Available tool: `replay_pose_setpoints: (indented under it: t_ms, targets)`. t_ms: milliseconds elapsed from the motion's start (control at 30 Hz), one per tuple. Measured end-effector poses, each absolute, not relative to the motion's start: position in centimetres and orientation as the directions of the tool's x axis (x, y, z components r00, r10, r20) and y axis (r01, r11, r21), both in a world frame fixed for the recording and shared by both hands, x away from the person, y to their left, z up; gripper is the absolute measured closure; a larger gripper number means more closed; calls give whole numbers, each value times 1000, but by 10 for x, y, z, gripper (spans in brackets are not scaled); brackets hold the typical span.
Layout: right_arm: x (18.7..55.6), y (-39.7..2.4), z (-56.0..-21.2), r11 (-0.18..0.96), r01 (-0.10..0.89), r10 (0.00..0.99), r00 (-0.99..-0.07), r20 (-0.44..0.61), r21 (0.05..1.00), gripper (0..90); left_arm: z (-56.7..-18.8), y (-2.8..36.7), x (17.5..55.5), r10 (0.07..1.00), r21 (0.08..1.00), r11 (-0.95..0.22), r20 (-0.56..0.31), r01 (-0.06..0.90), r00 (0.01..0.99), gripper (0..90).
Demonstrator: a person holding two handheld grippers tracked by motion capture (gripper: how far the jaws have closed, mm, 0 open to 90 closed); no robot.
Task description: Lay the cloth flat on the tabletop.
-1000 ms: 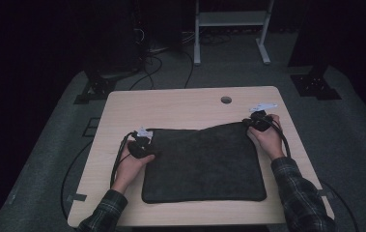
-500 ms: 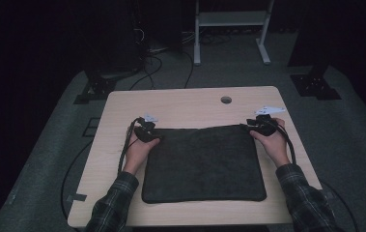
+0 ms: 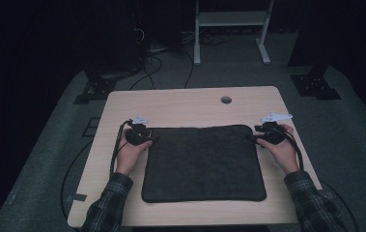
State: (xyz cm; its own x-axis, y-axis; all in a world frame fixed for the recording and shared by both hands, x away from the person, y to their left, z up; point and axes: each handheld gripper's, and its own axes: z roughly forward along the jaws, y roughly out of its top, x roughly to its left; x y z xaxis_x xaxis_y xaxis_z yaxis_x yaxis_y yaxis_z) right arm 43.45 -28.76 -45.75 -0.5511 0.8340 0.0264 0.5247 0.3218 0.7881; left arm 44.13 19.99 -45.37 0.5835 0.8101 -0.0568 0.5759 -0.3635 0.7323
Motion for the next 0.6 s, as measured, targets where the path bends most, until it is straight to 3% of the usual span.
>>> replay_pose_setpoints:
  t_ms: [600]
  targets:
    - [410, -329, -465, 270, 562, 879, -475, 39, 782, 386, -461, 212, 374, 809, 719, -371, -60, 588, 585, 472]
